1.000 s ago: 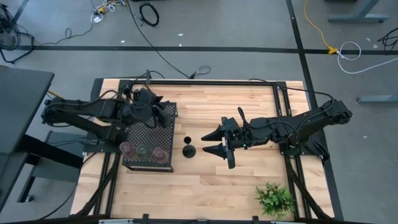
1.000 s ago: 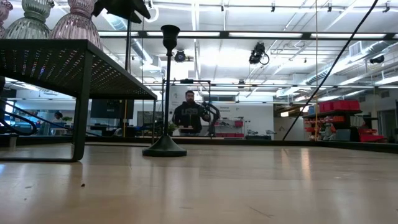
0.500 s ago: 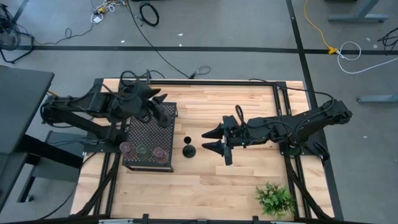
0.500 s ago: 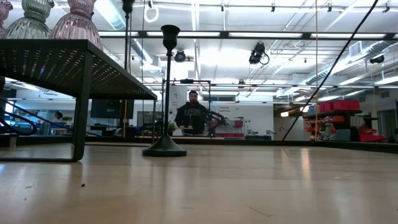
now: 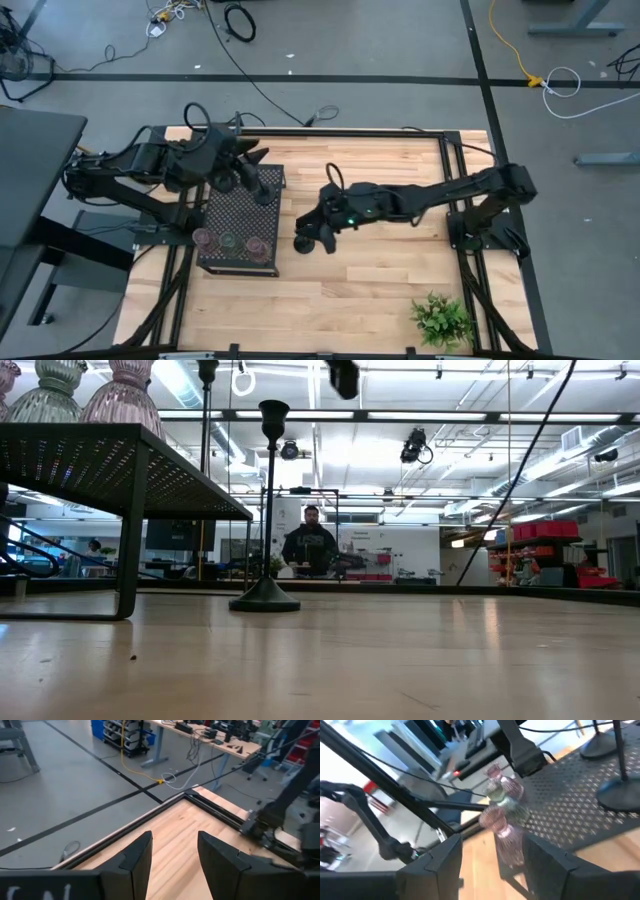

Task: Pick & Place candle stick holders
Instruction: Put the black candle holder on the shelf

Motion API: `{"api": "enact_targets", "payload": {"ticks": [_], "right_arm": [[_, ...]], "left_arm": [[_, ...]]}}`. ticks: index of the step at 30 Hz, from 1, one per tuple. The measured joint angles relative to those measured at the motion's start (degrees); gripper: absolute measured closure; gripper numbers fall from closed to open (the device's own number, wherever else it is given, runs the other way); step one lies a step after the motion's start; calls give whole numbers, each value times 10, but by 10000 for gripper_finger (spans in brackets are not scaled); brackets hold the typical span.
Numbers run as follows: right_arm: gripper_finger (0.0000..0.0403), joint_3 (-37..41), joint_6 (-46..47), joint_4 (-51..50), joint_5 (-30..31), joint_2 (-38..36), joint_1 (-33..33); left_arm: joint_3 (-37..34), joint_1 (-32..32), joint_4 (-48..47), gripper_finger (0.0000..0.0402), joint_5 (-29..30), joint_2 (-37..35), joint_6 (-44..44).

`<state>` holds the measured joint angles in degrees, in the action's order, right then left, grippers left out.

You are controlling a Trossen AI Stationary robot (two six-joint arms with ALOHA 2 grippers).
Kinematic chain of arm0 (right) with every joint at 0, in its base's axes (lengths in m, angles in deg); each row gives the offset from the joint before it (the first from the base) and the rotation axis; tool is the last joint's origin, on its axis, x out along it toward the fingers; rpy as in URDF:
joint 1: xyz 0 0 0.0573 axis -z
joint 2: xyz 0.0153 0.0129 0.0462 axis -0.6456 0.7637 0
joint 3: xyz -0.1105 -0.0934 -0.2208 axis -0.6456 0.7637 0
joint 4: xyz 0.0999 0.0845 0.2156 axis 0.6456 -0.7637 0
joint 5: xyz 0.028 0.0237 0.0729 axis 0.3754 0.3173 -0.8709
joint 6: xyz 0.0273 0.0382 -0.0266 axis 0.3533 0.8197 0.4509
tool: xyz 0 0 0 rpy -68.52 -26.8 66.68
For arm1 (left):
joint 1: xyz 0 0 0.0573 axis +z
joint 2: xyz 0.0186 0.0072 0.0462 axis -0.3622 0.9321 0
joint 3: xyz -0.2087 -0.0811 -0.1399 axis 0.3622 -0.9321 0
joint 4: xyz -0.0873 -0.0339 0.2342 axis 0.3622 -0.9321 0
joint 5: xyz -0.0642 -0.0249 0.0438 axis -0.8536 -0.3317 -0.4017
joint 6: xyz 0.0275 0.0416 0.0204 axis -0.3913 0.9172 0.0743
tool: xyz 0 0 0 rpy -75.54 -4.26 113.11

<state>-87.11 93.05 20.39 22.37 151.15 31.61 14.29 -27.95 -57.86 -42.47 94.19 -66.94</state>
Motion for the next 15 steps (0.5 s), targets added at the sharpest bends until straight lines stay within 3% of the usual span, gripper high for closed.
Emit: {"api": "enact_targets", "payload": {"ticks": [5,15], "right_arm": [[198,0,27,59,-39,32,31],[198,0,29,63,-59,59,64]], "left_arm": [[0,0,1,239,-12,4,-8],[0,0,0,239,-30,30,-7]]}}
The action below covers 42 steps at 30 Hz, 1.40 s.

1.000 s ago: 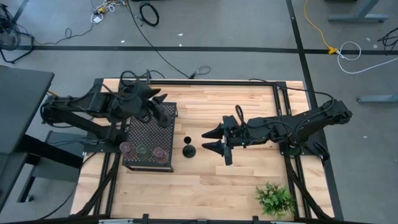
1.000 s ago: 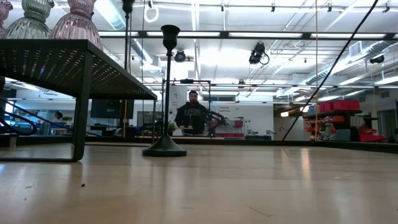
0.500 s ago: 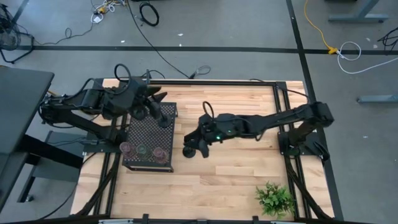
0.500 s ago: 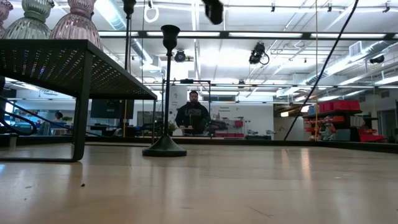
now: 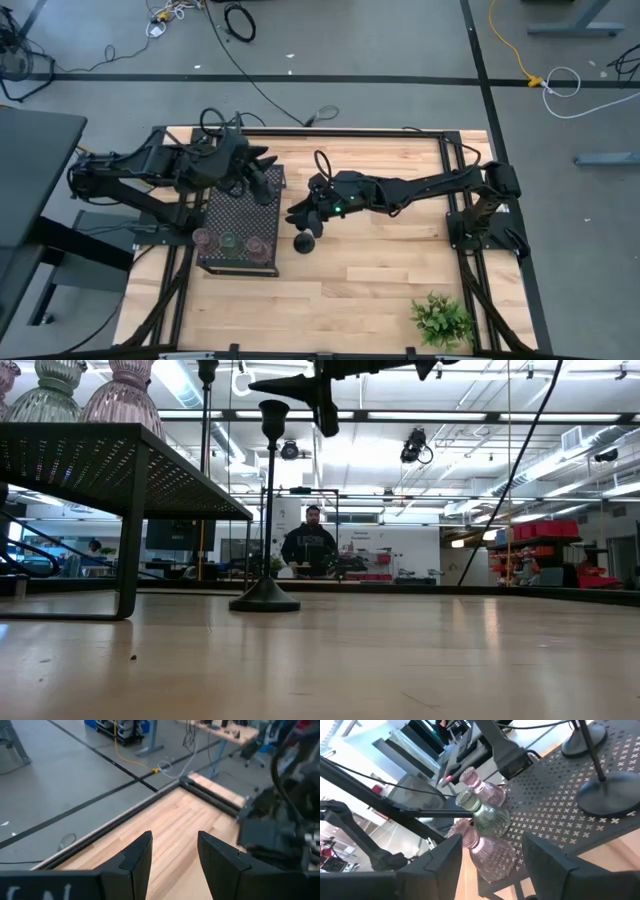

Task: Pick & Place candle stick holders
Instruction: Put the black candle holder on the shelf

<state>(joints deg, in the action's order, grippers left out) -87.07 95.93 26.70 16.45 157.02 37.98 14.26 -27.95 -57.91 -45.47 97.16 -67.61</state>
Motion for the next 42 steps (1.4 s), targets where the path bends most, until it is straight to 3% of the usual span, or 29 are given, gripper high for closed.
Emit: {"api": "enact_targets", "payload": {"ticks": [9,20,34,42], "right_arm": [[198,-1,-45,-21,-4,-31,-5],[198,0,-50,-181,37,-55,-59],[198,0,-51,-249,214,-43,-121],[198,0,-80,-229,240,-6,-121]], "left_arm": [[0,0,3,239,-9,9,18],[0,0,3,239,-7,7,21],[0,0,3,239,-7,7,21],[0,0,3,239,-7,7,19]]}}
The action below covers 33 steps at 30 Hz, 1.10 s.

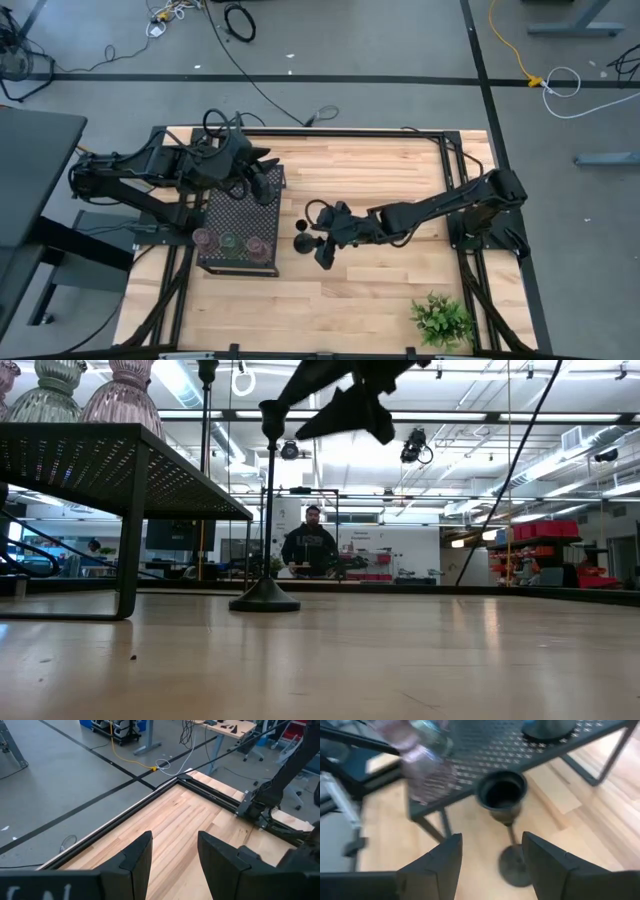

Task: Pick & Place candle stick holders
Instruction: Put the black candle holder on the shelf

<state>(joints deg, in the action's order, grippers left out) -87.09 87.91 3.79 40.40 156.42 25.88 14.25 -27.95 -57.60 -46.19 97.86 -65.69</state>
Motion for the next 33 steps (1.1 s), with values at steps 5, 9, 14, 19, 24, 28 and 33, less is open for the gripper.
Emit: {"api": "enact_targets", "payload": {"ticks": [5,9,14,19,24,28,33], "right_arm": [[198,0,-11,25,6,29,0],[198,0,-12,42,18,51,0],[201,0,-13,79,21,68,5],[241,0,-13,80,38,70,15],[311,0,-16,90,47,70,18],[371,0,-25,84,46,70,18],[385,0,-28,87,35,70,20]], "left_arm": [[0,0,0,239,0,0,0],[0,0,0,239,0,0,1],[0,0,1,239,0,0,0],[0,0,0,239,-2,0,0],[0,0,0,239,-5,0,1],[0,0,0,239,-4,0,1],[0,0,-1,239,-5,0,1]]}}
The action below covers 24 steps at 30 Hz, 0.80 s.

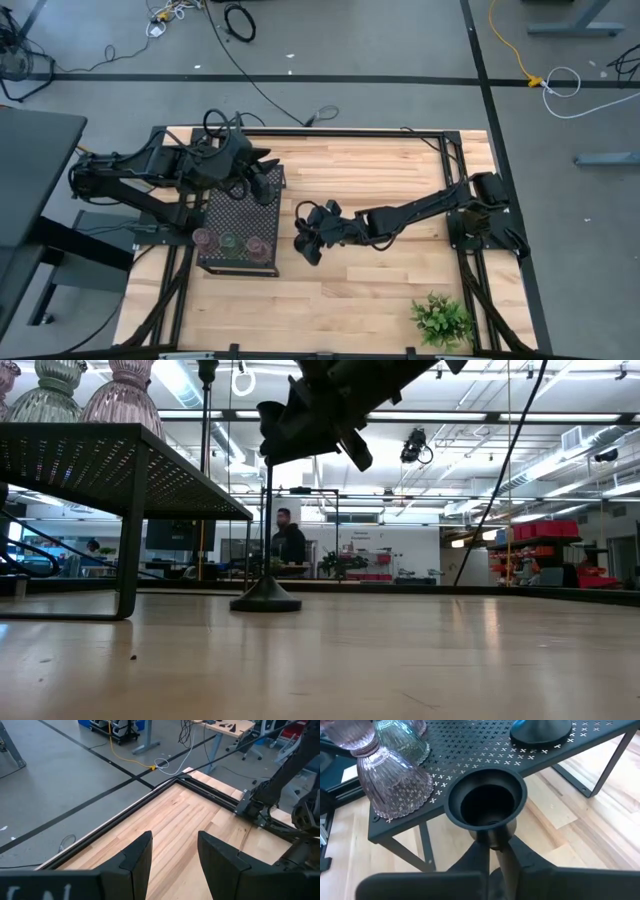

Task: Pick & Place candle stick holders
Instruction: Put the black candle holder on the shelf

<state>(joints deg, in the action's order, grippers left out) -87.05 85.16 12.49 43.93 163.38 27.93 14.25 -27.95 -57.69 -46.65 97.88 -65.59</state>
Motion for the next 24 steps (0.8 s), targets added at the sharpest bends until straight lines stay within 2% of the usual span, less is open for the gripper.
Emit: {"api": "enact_targets", "payload": {"ticks": [15,24], "right_arm": [[388,0,-4,17,-6,-7,4],[388,0,-36,18,8,-83,4]], "left_arm": [[0,0,-2,239,0,0,-1],[0,0,-2,239,0,0,0]]}}
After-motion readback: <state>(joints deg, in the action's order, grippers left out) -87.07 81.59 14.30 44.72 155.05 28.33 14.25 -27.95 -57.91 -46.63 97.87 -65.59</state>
